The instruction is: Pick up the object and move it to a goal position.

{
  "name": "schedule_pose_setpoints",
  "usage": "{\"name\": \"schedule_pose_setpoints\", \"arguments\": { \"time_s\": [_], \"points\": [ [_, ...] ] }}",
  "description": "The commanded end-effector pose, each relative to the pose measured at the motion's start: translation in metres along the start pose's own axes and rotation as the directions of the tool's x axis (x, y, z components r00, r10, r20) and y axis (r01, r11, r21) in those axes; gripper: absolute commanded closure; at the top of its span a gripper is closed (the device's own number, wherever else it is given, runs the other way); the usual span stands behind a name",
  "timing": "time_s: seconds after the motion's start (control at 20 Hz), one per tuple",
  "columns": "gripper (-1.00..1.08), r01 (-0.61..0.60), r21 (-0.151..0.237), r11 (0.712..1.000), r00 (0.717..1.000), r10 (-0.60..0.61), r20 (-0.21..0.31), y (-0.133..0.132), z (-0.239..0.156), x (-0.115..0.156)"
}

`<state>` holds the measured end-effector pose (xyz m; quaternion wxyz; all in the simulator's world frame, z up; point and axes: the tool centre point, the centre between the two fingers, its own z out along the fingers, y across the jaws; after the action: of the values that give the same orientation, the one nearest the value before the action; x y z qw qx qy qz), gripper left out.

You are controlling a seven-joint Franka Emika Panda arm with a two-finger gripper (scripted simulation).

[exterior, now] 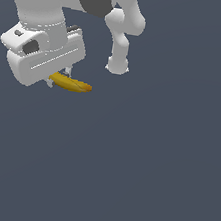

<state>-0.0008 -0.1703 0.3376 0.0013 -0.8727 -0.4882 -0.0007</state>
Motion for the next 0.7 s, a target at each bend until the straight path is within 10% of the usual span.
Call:
{"name": "schedule_pose_setpoints", "arguments": {
  "time_s": [0.0,0.65],
  "points": [
    [1.08,0.0,-0.001,1.0,1.0,0.0,0.0,0.009,-0.018,-0.006],
    [1.08,-0.001,-0.001,1.0,1.0,0.001,0.002,0.047,-0.082,-0.029]
  ]
}}
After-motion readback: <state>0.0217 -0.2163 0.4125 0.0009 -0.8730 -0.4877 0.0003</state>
